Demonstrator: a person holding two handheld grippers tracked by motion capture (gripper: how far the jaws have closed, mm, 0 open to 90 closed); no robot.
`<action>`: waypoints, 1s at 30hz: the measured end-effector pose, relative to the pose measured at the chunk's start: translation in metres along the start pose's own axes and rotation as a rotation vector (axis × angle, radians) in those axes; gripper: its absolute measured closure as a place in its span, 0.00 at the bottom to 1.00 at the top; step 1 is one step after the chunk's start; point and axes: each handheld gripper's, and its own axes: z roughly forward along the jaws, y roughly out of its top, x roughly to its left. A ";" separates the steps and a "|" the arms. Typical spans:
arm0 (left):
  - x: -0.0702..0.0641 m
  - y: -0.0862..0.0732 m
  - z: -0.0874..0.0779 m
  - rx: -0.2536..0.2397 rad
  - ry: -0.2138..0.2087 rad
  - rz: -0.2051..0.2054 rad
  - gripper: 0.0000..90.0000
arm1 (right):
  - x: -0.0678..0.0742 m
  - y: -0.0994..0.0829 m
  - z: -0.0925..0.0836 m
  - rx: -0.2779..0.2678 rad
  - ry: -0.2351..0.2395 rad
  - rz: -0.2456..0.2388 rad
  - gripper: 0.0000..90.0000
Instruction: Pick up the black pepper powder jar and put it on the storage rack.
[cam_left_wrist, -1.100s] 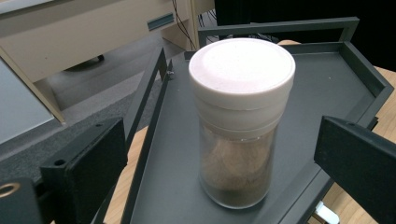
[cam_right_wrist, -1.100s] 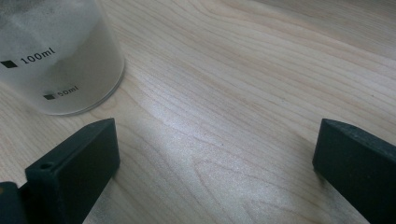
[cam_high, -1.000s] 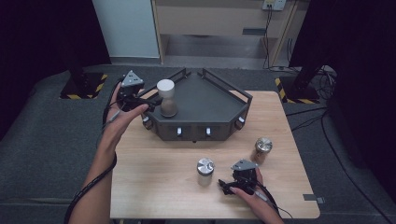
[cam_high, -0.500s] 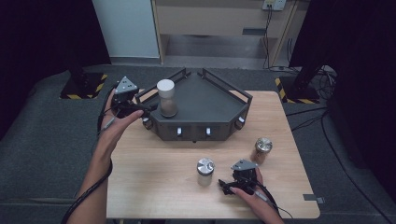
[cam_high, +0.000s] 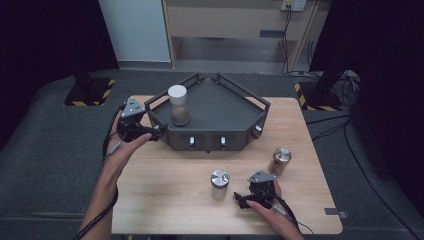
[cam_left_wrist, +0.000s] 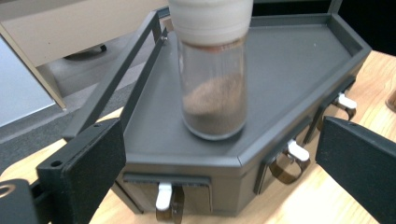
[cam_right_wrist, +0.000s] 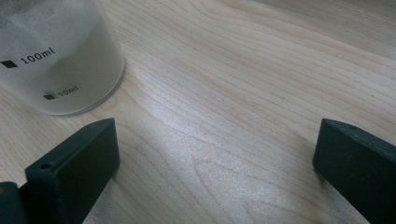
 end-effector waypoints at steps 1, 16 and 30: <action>-0.001 -0.002 -0.001 0.002 0.002 -0.001 0.00 | 0.000 0.000 0.000 0.000 0.001 -0.001 0.01; -0.020 -0.028 -0.008 0.032 -0.009 -0.016 0.00 | 0.000 0.000 0.000 0.000 0.001 0.001 0.01; -0.035 -0.043 -0.018 0.068 -0.001 -0.025 0.01 | 0.000 0.000 0.000 0.000 0.000 -0.001 0.01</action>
